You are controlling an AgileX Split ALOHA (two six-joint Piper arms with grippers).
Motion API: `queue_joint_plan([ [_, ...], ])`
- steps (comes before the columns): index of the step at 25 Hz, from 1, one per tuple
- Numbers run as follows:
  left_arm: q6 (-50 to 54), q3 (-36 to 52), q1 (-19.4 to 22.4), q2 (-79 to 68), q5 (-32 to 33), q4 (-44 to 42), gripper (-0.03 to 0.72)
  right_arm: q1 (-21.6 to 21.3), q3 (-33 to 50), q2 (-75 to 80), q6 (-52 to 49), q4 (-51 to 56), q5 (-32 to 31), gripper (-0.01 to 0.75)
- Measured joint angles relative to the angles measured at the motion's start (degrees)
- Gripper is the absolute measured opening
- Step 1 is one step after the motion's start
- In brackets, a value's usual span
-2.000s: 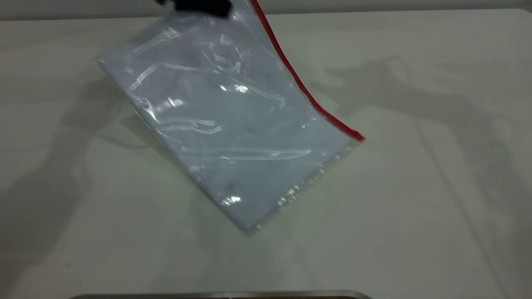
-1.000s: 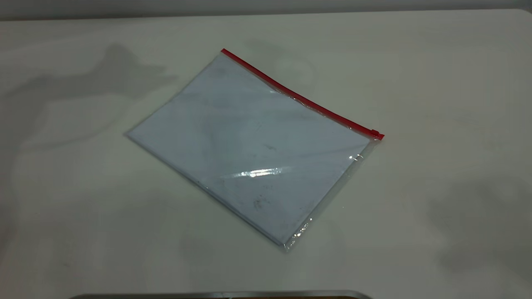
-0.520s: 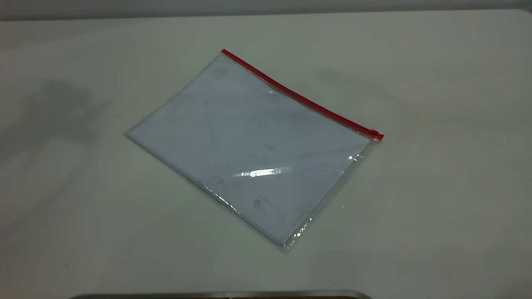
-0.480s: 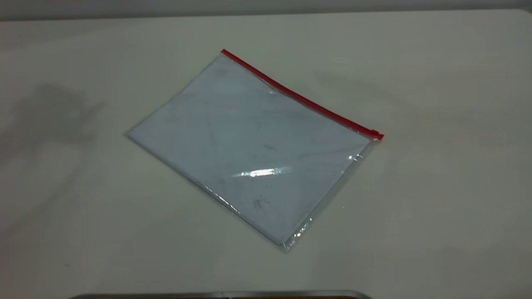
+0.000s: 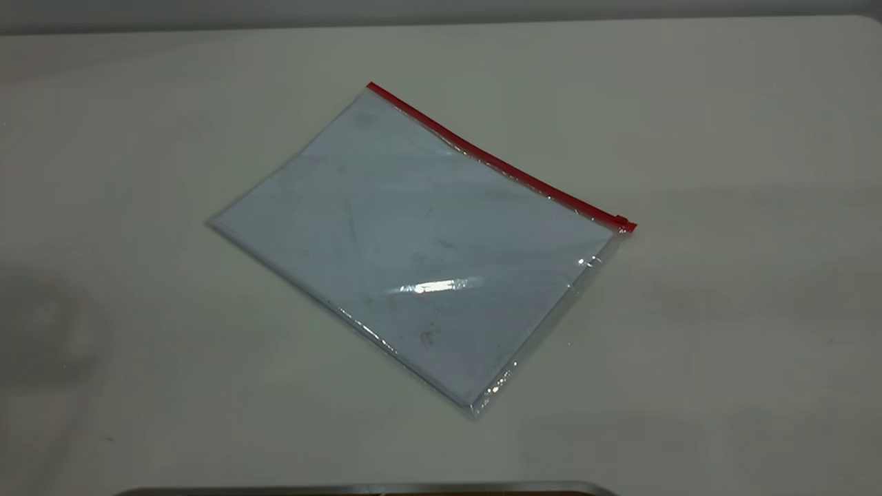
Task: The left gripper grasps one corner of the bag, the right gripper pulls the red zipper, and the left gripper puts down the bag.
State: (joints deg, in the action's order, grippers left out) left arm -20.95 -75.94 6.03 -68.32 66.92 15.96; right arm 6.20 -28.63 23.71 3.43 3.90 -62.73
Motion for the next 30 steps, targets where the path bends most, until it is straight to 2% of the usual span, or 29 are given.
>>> queue_joint_plan([
  [7, 0.1, 25.5, 0.0, 10.4, 0.0, -0.1, 0.521, 0.0, 0.3, 0.0, -0.8, -0.5, 0.6, 0.395],
  [13, 0.1, 39.0, 0.0, 19.8, -0.1, -0.2, 0.521, 0.0, 0.6, -0.5, -0.8, -1.7, -1.4, 0.395],
  [19, 0.1, 44.8, 0.0, 32.8, -2.3, -1.9, 0.521, 0.0, 1.1, -0.6, -1.1, -2.1, -1.1, 0.395],
  [30, 5.3, 47.8, 0.0, 55.5, -2.1, -5.5, 0.519, 0.0, 1.1, -0.6, -1.2, -1.8, -1.1, 0.395],
])
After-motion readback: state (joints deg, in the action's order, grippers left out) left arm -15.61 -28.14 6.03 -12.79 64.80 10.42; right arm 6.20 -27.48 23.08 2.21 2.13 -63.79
